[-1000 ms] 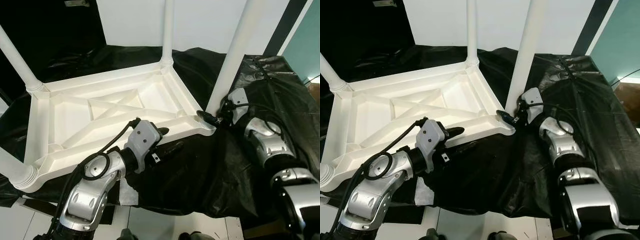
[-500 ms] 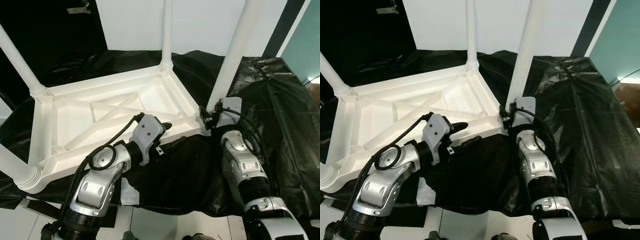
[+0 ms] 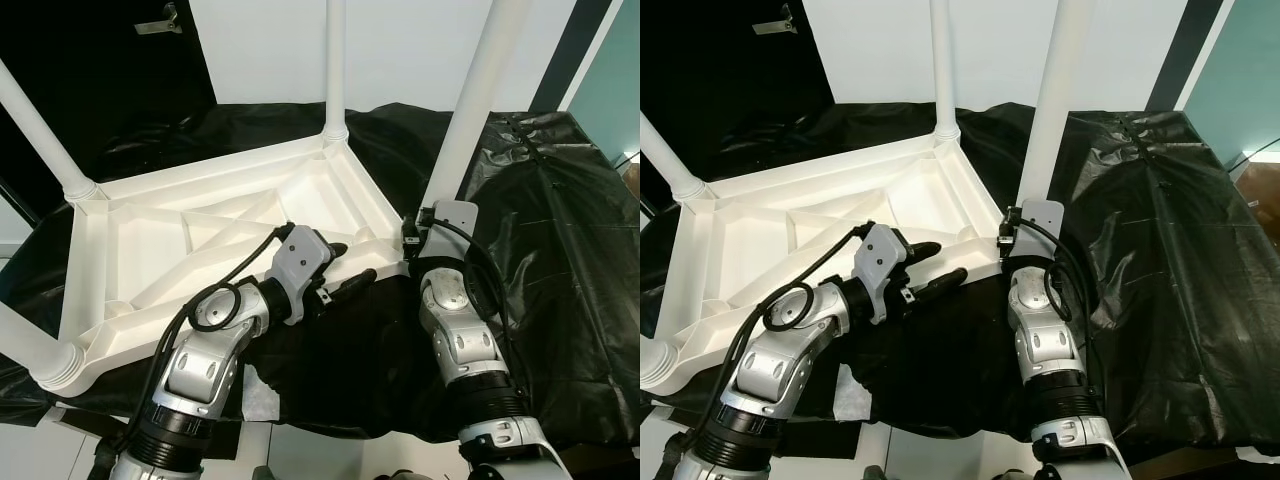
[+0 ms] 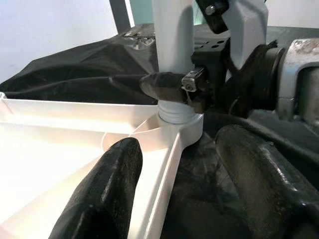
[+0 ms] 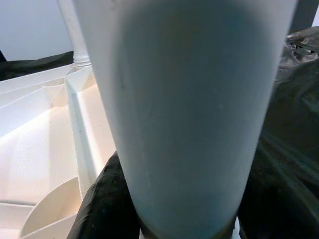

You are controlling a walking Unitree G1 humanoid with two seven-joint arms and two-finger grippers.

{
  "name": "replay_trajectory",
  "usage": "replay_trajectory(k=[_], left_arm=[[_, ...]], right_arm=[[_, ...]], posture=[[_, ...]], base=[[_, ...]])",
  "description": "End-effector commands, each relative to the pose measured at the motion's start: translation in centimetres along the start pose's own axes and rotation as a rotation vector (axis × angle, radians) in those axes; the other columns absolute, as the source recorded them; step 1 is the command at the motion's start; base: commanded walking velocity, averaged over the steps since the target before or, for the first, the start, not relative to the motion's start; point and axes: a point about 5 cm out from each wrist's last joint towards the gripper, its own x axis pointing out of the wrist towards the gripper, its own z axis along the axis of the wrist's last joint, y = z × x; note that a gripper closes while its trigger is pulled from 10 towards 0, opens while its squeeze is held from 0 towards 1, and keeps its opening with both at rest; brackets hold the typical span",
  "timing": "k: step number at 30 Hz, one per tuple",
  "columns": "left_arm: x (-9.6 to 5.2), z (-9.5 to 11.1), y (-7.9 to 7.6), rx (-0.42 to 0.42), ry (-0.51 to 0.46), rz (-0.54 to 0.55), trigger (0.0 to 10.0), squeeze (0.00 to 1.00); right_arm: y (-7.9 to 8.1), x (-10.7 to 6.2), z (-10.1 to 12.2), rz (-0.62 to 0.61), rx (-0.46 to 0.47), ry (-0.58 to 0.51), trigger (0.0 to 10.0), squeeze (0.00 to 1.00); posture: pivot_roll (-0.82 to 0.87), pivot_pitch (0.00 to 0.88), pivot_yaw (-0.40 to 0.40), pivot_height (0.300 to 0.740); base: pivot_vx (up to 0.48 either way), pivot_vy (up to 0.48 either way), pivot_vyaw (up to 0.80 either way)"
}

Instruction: Building children table

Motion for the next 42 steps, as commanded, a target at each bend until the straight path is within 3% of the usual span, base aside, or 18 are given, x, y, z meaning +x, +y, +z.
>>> replay_trajectory(k=[1, 2, 3, 4, 8, 19, 20, 21, 22, 23, 24, 27, 28, 32, 33, 35, 36, 42], left_arm=[[0.1, -0.2, 0.2, 0.012, 0.009, 0.038, 10.0, 0.00], [0.1, -0.2, 0.2, 0.011, 0.008, 0.039, 10.0, 0.00], [0.1, -0.2, 0.2, 0.011, 0.008, 0.039, 10.0, 0.00], [0.1, -0.2, 0.3, 0.013, 0.006, 0.044, 10.0, 0.00], [-0.1, -0.2, 0.7, 0.015, -0.001, 0.070, 10.0, 0.00], [-0.5, -0.2, 0.8, 0.020, -0.004, 0.090, 10.0, 0.00], [-0.5, -0.2, 0.9, 0.021, -0.004, 0.092, 10.0, 0.00], [-0.5, -0.2, 0.9, 0.021, -0.004, 0.092, 10.0, 0.00], [-0.5, -0.2, 0.9, 0.023, -0.004, 0.094, 10.0, 0.00], [-0.5, -0.3, 0.9, 0.025, -0.003, 0.094, 10.0, 0.00], [-0.6, -0.4, 0.9, 0.030, 0.000, 0.095, 10.0, 0.00], [-0.6, -0.5, 1.0, 0.032, 0.001, 0.095, 10.0, 0.00], [-0.6, -0.5, 0.9, 0.034, 0.002, 0.093, 10.0, 0.00], [-0.7, -0.4, 0.8, 0.038, 0.002, 0.084, 10.0, 0.00], [-0.7, -0.4, 0.9, 0.038, 0.002, 0.082, 10.0, 0.00], [-0.7, -0.4, 0.9, 0.039, 0.003, 0.081, 10.0, 0.00], [-0.7, -0.4, 0.8, 0.038, 0.004, 0.080, 10.0, 0.00], [-0.6, -0.5, 0.6, 0.036, 0.004, 0.063, 10.0, 0.00]], right_arm=[[0.2, -0.4, 0.1, 0.039, 0.028, -0.013, 10.0, 0.00], [0.3, -0.5, 0.2, 0.045, 0.034, -0.015, 4.8, 0.00], [0.3, -0.5, 0.2, 0.045, 0.034, -0.015, 4.8, 0.00], [0.4, -0.6, 0.3, 0.057, 0.023, -0.017, 0.0, 0.00], [0.6, -1.2, 0.2, 0.116, 0.006, -0.013, 0.0, 0.00], [1.1, -2.8, 0.2, 0.139, 0.026, 0.000, 0.0, 0.00], [1.3, -3.1, 0.1, 0.134, 0.030, 0.008, 1.8, 0.00], [1.3, -3.1, 0.1, 0.134, 0.030, 0.008, 1.8, 0.00], [1.4, -3.2, 0.1, 0.131, 0.030, 0.013, 9.2, 0.00], [1.3, -3.2, 0.0, 0.123, 0.010, 0.011, 10.0, 0.00], [0.5, -3.0, 0.1, 0.110, 0.009, -0.002, 10.0, 0.00], [0.2, -3.0, 0.2, 0.108, 0.014, -0.005, 10.0, 0.00], [-0.8, -2.9, 0.5, 0.113, 0.010, -0.033, 10.0, 1.00], [-3.4, -3.1, 1.5, 0.206, 0.023, -0.108, 10.0, 1.00], [-4.1, -3.2, 1.6, 0.246, 0.010, -0.115, 10.0, 0.83], [-4.5, -3.2, 1.7, 0.273, -0.002, -0.117, 10.0, 0.83], [-4.8, -3.4, 1.5, 0.331, -0.009, -0.108, 10.0, 0.00], [-5.3, -3.5, 1.1, 0.531, -0.052, -0.087, 10.0, 0.00]], posture=[[-0.06, 0.033, 0.026, 0.740], [-0.06, 0.033, 0.026, 0.740], [-0.06, 0.033, 0.026, 0.740], [-0.06, 0.034, 0.022, 0.740], [-0.06, 0.036, 0.017, 0.740], [-0.06, 0.042, 0.013, 0.740], [-0.05, 0.042, 0.014, 0.740], [-0.05, 0.042, 0.014, 0.740], [-0.05, 0.041, 0.015, 0.740], [-0.05, 0.042, 0.018, 0.740], [-0.06, 0.041, 0.021, 0.740], [-0.06, 0.041, 0.021, 0.740], [-0.05, 0.040, 0.026, 0.740], [-0.05, 0.044, 0.026, 0.740], [-0.05, 0.043, 0.027, 0.740], [-0.05, 0.043, 0.027, 0.740], [-0.06, 0.042, 0.031, 0.740], [-0.06, 0.041, 0.042, 0.740]], base=[[0.000, 0.000, 0.00], [0.000, 0.000, 0.00], [0.000, 0.000, 0.00], [0.000, 0.000, 0.00], [0.000, 0.000, 0.00], [0.000, 0.000, 0.00], [0.000, 0.000, 0.00], [0.000, 0.000, 0.00], [0.000, 0.000, 0.00], [0.000, 0.000, 0.00], [0.000, 0.000, 0.00], [0.000, 0.000, 0.00], [0.000, 0.000, 0.00], [0.000, 0.000, 0.00], [0.000, 0.000, 0.00], [0.000, 0.000, 0.00], [0.000, 0.000, 0.00], [0.000, 0.000, 0.00]])
